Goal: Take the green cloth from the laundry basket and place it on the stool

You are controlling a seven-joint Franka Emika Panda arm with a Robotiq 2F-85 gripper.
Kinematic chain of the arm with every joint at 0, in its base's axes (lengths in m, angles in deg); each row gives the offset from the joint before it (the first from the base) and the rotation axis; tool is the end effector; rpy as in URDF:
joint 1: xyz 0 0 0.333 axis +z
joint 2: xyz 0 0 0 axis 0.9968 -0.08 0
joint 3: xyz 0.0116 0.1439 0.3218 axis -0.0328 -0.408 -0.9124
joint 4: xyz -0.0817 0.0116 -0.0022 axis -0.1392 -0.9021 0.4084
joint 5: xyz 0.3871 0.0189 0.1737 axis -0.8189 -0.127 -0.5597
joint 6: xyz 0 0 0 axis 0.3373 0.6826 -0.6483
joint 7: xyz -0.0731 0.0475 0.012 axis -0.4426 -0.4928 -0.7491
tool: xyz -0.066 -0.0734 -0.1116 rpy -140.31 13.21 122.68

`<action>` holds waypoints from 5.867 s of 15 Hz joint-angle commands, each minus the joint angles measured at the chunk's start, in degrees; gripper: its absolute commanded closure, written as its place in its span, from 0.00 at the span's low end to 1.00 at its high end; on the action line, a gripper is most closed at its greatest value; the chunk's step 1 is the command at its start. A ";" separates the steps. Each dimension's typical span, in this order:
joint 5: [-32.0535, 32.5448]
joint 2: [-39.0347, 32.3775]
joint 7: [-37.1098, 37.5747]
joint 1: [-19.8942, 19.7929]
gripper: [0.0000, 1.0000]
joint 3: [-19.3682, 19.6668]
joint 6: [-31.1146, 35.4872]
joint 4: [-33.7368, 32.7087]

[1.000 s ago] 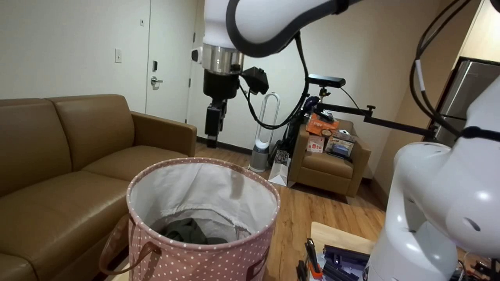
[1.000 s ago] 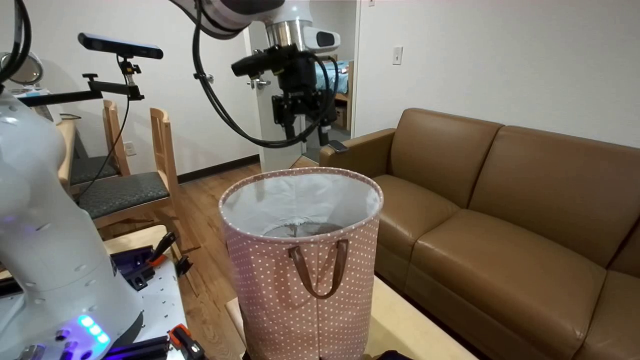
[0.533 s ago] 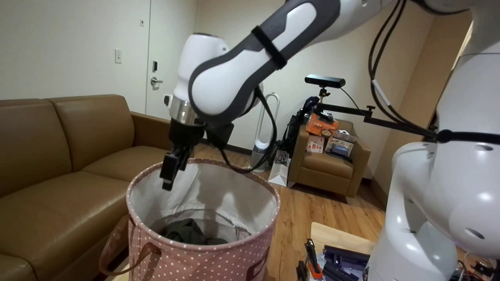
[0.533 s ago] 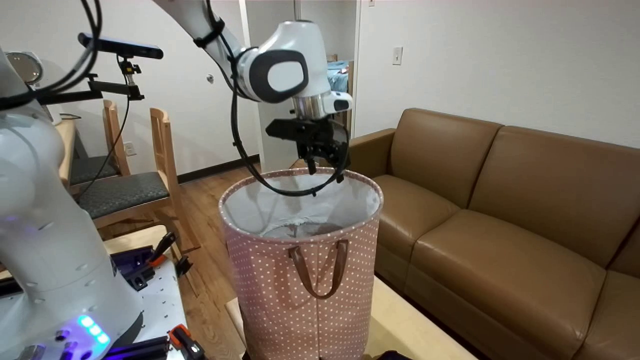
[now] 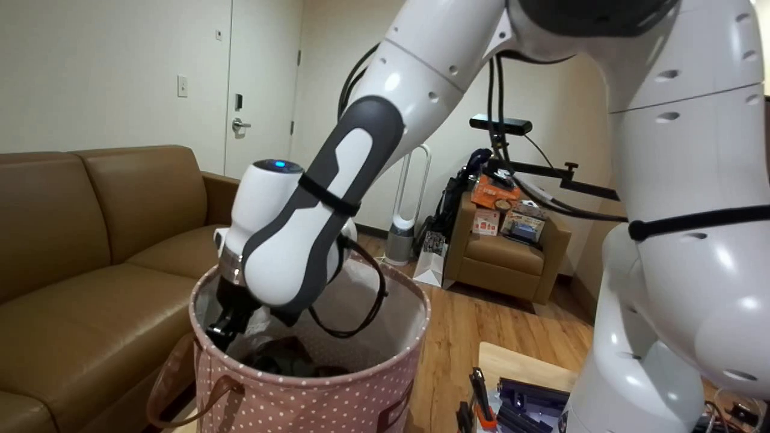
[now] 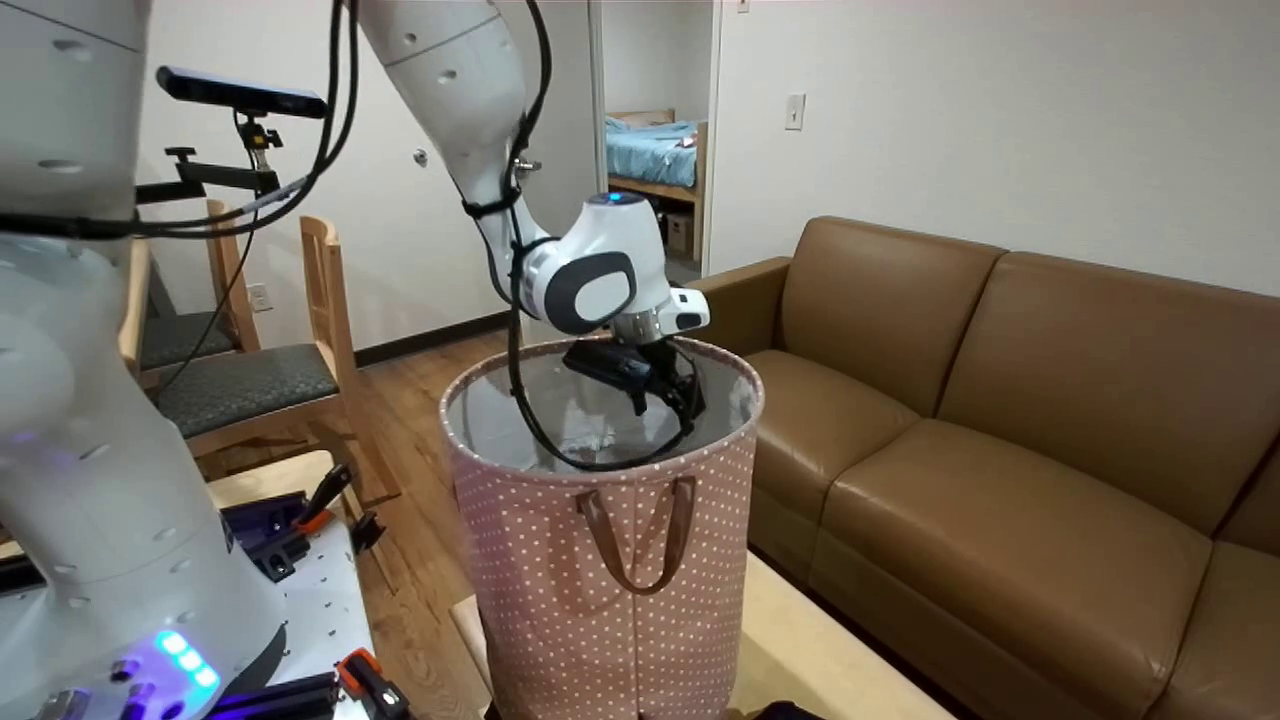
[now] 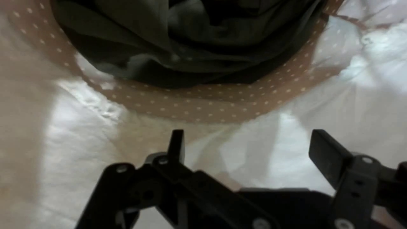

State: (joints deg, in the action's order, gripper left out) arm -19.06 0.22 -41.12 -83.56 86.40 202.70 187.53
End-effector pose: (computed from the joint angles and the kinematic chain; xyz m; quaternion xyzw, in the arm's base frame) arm 0.5720 0.0194 0.1423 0.9869 0.1173 0.1100 0.0149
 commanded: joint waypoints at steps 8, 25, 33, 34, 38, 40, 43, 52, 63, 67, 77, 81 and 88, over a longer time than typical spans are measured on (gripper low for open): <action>-3.46 -15.74 3.42 -5.00 0.00 -8.55 3.34 -4.00; -2.83 -19.69 5.75 -8.49 0.00 -7.09 7.82 3.58; -2.49 -17.85 8.15 -2.13 0.00 -0.80 4.71 0.74; -2.58 -18.13 8.63 -1.09 0.00 0.67 3.92 0.53; -3.37 -19.81 9.96 -1.69 0.00 0.71 -1.79 -0.35; -4.10 -20.39 9.18 -4.35 0.00 -1.83 -6.07 -0.87; -5.02 -21.68 9.30 -5.55 0.00 -2.74 -9.70 -1.74; -7.79 -21.74 10.78 -6.90 0.59 -1.29 -10.08 -1.87; -8.43 -11.12 8.39 -9.88 0.97 -3.87 -5.07 3.15; -8.80 -4.77 7.69 -11.23 0.97 -5.39 -0.46 7.60; -9.46 12.10 8.46 -14.23 0.97 -5.84 7.26 19.52; -10.75 20.48 8.26 -17.40 0.97 -8.21 9.20 24.00; -11.46 32.49 8.14 -17.29 0.97 -6.11 6.46 25.24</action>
State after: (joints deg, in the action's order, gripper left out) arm -29.25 26.68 -31.06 -100.47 79.43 210.46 212.83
